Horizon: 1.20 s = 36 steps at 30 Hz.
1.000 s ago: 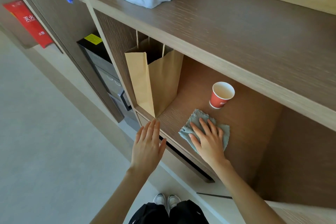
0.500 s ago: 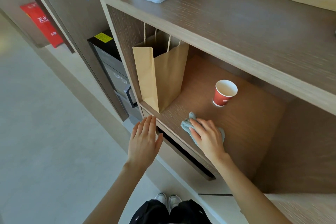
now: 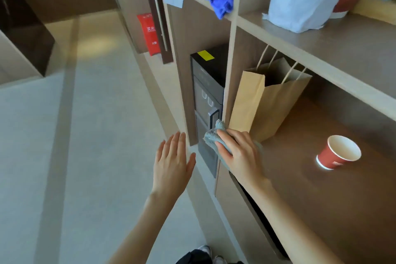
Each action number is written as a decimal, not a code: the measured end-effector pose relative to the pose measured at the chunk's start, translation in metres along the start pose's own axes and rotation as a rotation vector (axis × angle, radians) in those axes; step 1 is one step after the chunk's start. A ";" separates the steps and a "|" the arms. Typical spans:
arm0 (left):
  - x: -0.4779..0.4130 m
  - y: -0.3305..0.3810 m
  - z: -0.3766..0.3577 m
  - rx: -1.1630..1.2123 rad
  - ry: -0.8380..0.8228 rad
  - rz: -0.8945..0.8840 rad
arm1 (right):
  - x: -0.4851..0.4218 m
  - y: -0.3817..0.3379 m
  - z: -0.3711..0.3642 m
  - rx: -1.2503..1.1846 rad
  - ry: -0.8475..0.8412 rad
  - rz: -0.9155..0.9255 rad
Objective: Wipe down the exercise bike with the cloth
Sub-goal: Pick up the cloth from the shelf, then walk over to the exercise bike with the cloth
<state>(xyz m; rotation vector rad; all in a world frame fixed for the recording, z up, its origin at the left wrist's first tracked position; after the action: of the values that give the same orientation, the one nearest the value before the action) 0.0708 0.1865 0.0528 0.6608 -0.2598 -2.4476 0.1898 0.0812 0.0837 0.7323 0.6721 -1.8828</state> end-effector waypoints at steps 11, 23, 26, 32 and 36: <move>0.089 -0.118 0.110 -0.218 0.251 0.425 | -0.045 -0.180 -0.046 -0.355 0.030 0.363; 0.188 -0.227 0.208 -0.396 0.427 0.795 | -0.044 -0.380 -0.091 -0.688 -0.067 0.647; 0.205 -0.272 0.228 -0.414 0.461 0.851 | -0.048 -0.435 -0.109 -0.745 -0.079 0.687; 0.229 -0.380 0.278 -0.477 0.518 0.887 | -0.068 -0.562 -0.152 -0.815 -0.089 0.749; 0.244 -0.454 0.319 -0.514 0.530 0.922 | -0.086 -0.651 -0.176 -0.846 -0.046 0.776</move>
<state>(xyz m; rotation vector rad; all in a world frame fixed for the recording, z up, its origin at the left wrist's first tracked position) -0.4869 0.4219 0.0825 0.7100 0.2356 -1.3175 -0.3418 0.5036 0.1178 0.3046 0.8955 -0.7834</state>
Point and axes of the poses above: each hand's wrist, its own x-axis away from the middle knuckle, its own z-axis out of the back of the hand, y = z × x, the point moved 10 cm from there along -x, towards the middle knuckle, and after that the axes turned 14 degrees about x, right-handed, at the moved point
